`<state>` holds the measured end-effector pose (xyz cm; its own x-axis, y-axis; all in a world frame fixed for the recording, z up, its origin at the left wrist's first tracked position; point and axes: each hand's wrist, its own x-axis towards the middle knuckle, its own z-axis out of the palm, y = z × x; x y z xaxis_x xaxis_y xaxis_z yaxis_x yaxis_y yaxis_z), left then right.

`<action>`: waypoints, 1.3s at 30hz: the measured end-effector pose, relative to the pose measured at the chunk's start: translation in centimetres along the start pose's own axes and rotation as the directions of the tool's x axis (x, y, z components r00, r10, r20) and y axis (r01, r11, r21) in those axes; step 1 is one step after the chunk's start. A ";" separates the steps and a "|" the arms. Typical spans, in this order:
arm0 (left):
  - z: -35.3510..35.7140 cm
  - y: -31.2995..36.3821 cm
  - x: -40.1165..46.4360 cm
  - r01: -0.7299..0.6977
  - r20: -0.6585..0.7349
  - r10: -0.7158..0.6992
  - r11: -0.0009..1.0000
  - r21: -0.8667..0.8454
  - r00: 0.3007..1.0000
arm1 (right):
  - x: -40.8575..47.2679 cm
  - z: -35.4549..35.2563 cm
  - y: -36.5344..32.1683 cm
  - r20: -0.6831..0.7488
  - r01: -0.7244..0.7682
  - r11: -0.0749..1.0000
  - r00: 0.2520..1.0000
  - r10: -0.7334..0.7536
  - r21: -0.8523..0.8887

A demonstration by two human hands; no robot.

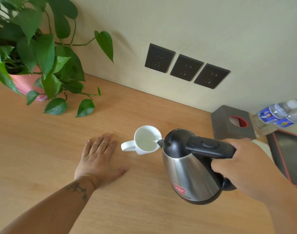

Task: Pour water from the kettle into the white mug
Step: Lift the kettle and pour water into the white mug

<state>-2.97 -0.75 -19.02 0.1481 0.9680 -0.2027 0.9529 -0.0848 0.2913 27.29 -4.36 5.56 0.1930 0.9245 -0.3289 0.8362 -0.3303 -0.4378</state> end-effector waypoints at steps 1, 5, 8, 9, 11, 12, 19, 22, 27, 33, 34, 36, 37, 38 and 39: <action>0.0 0.0 0.0 0.001 0.002 -0.001 1.000 0.000 1.000 | 0.0 0.0 -0.1 -0.001 0.002 1.000 1.000 -0.002 -0.009; -0.1 0.1 0.0 0.002 0.003 -0.002 1.000 0.008 1.000 | 0.0 0.0 -0.8 -0.002 0.000 1.000 1.000 -0.001 -0.021; -0.1 0.1 0.1 0.005 0.004 -0.005 1.000 0.001 1.000 | 0.1 -0.1 -0.9 0.016 0.004 1.000 1.000 -0.003 -0.011; -0.1 0.1 0.1 0.006 0.004 -0.006 1.000 0.000 1.000 | 0.1 -0.1 -0.9 0.019 0.008 1.000 1.000 -0.008 -0.013; -0.1 0.1 0.1 0.008 0.002 -0.008 1.000 -0.003 1.000 | 0.1 -0.1 -1.1 0.020 0.024 0.999 1.000 -0.023 -0.021; -0.1 0.1 0.1 0.008 0.002 -0.008 1.000 -0.003 1.000 | 0.0 -0.1 -1.2 0.019 0.030 0.999 0.999 -0.029 -0.023; 0.1 0.0 0.0 -0.003 -0.030 0.002 1.000 -0.023 1.000 | -0.1 -0.2 -1.4 0.022 0.040 0.999 0.999 -0.040 -0.012; 0.3 -0.1 0.1 -0.006 -0.040 0.005 1.000 -0.027 0.999 | -0.2 -0.2 -1.6 0.031 0.039 0.999 0.999 -0.039 -0.006; 0.3 -0.1 0.1 -0.007 -0.044 0.006 1.000 -0.024 0.999 | -0.4 -0.3 -1.5 0.026 0.027 1.000 0.999 -0.026 -0.014; 0.4 -0.1 0.0 -0.013 -0.050 0.012 1.000 -0.020 0.999 | -0.5 -0.4 -1.7 0.019 0.014 1.000 1.000 -0.014 -0.018; 0.3 -0.1 0.0 -0.013 -0.045 0.012 1.000 -0.022 0.999 | -0.5 -0.4 -1.8 0.022 0.010 1.000 1.000 -0.009 -0.013; 0.3 -0.2 0.1 -0.011 -0.041 0.011 1.000 -0.022 0.999 | -0.4 -0.4 -1.7 0.026 0.002 1.000 1.000 -0.001 -0.013; 0.3 -0.1 0.1 -0.011 -0.041 0.010 1.000 -0.022 0.999 | -0.4 -0.4 -1.7 0.024 0.002 1.000 1.000 -0.001 -0.021; 0.3 -0.1 0.1 -0.011 -0.043 0.010 1.000 -0.021 0.999 | -0.4 -0.3 -1.7 0.021 0.004 1.000 1.000 -0.004 -0.030; 0.3 -0.1 0.0 -0.012 -0.045 0.011 1.000 -0.021 0.999 | -0.4 -0.3 -1.7 0.018 0.005 0.999 1.000 -0.004 -0.038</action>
<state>-3.03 -0.76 -19.33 0.1463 0.9766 -0.1575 0.9454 -0.0912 0.3128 25.93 -4.09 6.67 0.1804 0.9224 -0.3416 0.8560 -0.3183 -0.4074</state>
